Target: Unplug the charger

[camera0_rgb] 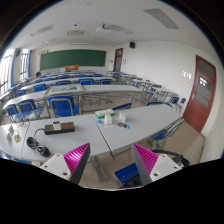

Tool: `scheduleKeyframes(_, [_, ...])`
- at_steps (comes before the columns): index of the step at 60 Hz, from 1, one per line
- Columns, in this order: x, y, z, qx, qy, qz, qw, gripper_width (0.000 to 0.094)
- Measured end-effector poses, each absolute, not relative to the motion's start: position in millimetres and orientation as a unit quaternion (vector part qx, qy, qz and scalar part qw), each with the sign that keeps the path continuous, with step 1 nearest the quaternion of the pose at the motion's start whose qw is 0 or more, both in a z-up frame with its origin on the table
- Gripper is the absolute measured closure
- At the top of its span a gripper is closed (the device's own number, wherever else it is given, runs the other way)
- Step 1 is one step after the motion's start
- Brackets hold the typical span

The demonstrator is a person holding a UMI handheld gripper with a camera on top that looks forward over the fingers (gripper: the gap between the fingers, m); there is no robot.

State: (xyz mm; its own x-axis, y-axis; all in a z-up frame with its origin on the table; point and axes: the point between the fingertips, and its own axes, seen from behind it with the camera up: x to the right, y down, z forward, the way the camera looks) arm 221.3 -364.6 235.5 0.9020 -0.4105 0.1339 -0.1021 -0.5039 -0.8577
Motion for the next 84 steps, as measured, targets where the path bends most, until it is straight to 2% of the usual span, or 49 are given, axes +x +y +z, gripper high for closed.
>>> scheduleKeyframes(9, [219.0,-368.2,218.3,-0.860,0.141,-0.152,0.466,0.0081])
scheduleKeyframes(17, [229.6,-370.3,179.8,-0.873,0.121,-0.129,0.455,0.0079])
scheduleKeyframes(27, [173.2,-341.5,128.8,-0.891,0.072,-0.076,0.443,0.0086])
scheduleKeyframes(43, [51.2,-182.6,97.1,-0.869,0.003,0.003,0.495,0.0088])
scheduleKeyframes(50, [27.0,-99.8,83.6,-0.858,-0.010,0.003,0.514,0.0092])
scheduleKeyframes(56, [25.6,-41.4,60.6,-0.861,0.001,-0.014,0.509,0.0107])
scheduleKeyframes(64, [26.7,6.4,36.1,-0.867,0.014,-0.034,0.497,0.0236])
scheduleKeyframes(67, [43.2,12.8,26.9,-0.869,0.016,-0.040,0.493,0.0357])
scheduleKeyframes(71, [20.8,21.3,23.9,-0.870,0.016,-0.025,0.493,0.0526])
scheduleKeyframes(74, [21.8,20.2,24.9,-0.870,0.022,-0.031,0.492,0.0543])
scheduleKeyframes(84, [26.1,22.3,23.4,-0.875,0.023,-0.035,0.482,0.0721])
